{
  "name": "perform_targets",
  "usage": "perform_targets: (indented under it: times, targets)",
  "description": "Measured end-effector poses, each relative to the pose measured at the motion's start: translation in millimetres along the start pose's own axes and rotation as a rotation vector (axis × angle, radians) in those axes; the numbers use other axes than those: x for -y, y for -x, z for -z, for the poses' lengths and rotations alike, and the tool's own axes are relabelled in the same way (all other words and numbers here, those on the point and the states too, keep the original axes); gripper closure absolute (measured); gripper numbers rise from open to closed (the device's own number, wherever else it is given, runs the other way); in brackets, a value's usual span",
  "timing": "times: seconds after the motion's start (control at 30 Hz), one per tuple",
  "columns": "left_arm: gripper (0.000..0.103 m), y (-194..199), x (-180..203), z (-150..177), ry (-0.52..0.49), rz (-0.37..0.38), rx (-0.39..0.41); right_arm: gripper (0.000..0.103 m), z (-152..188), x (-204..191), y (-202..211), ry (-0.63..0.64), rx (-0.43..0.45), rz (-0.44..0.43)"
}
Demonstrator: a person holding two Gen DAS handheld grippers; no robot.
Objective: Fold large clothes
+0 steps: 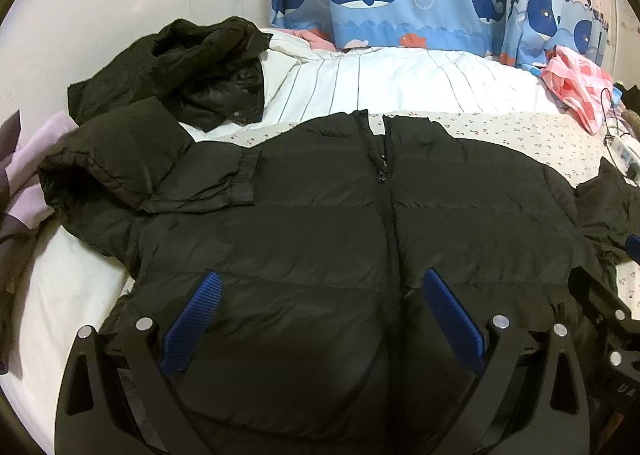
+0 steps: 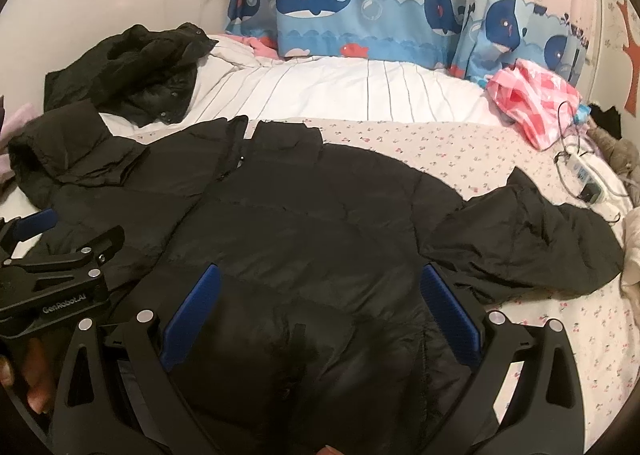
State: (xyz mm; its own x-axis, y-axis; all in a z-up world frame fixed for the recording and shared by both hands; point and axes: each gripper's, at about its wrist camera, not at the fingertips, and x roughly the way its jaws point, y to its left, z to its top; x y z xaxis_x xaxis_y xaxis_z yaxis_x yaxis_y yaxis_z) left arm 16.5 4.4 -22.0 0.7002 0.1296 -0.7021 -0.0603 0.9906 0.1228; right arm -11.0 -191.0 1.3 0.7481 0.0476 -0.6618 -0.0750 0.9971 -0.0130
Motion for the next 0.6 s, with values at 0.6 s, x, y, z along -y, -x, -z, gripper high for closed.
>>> perform_targets:
  times: [0.6]
  targets:
    - [0.006,-9,-11,-2,0.063,0.035,-0.039,0.007,59,383,21,-0.895,-0.047,0.074]
